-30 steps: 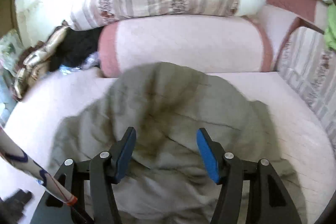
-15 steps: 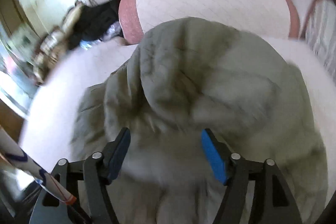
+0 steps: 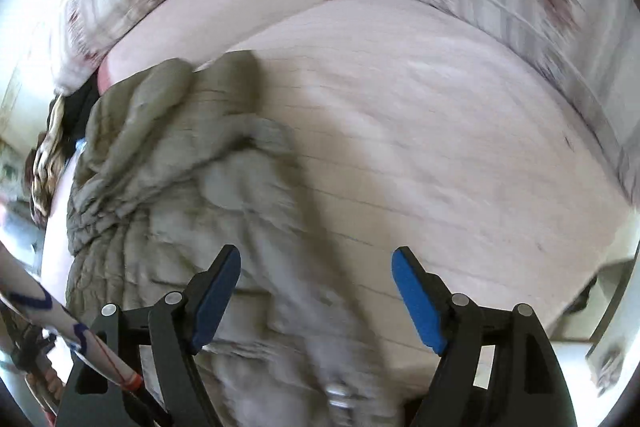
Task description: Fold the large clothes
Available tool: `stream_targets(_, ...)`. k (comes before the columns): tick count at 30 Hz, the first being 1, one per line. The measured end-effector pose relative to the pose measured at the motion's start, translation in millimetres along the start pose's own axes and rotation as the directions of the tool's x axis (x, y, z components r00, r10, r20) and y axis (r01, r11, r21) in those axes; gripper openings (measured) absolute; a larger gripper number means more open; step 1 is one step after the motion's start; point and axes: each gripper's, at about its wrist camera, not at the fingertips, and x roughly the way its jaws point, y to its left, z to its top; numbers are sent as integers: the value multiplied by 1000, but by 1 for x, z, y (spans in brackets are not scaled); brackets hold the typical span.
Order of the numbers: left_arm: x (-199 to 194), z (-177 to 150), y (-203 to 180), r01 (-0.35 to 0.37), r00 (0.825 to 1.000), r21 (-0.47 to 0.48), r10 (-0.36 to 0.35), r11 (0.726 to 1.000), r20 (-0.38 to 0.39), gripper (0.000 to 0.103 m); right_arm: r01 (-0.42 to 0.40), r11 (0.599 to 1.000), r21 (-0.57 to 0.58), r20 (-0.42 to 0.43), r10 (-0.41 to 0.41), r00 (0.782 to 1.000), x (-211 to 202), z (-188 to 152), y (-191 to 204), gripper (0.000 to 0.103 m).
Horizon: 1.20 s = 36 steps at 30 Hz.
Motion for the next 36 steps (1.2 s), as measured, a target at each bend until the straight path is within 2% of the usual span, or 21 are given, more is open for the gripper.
stream_targets(3, 11, -15, 2, 63, 995, -9, -63, 998, -71, 72, -109, 989, 104, -27, 113, 993, 8, -17, -35, 82)
stream_targets(6, 9, -28, 2, 93, 993, -6, -93, 996, -67, 74, -206, 966, 157, -64, 218, 974, 25, -28, -42, 82)
stream_targets(9, 7, -41, 3, 191, 974, -51, -196, 980, -111, 75, -275, 945, 177, -90, 294, 951, 35, -42, -44, 82)
stream_targets(10, 6, -48, 5, 220, 966, -68, -227, 973, -121, 75, -292, 937, 189, -96, 314, 945, 41, -45, -38, 82)
stream_targets(13, 0, -70, 4, 253, 959, -80, -261, 964, -115, 75, -329, 923, 199, -94, 352, 931, 45, -56, -37, 82)
stream_targets(17, -7, -97, 7, 320, 936, -119, -333, 940, -115, 75, -375, 901, 218, -107, 404, 909, 45, -68, -37, 82)
stream_targets(20, -12, -118, 9, 344, 929, -130, -357, 930, -94, 75, -407, 880, 245, -114, 443, 889, 42, -79, -43, 82)
stream_targets(23, -9, -131, 7, 402, 899, -151, -421, 903, -120, 75, -431, 871, 236, -117, 466, 877, 36, -86, -43, 80)
stream_targets(24, -9, -134, 4, 397, 901, -139, -414, 907, -128, 75, -434, 871, 230, -120, 467, 876, 34, -86, -41, 80)
stream_targets(26, -9, -136, -2, 363, 918, -100, -374, 927, -131, 75, -442, 871, 213, -132, 474, 871, 29, -89, -37, 80)
stream_targets(29, -7, -137, -5, 349, 924, -89, -358, 933, -137, 75, -439, 885, 156, -163, 462, 872, 25, -95, -27, 80)
stream_targets(32, -3, -135, -6, 345, 924, -90, -355, 934, -144, 75, -418, 906, 68, -204, 423, 883, 25, -101, -16, 80)
stream_targets(36, -4, -136, -11, 322, 933, -62, -328, 945, -146, 75, -411, 912, -11, -256, 395, 882, 30, -109, -3, 80)
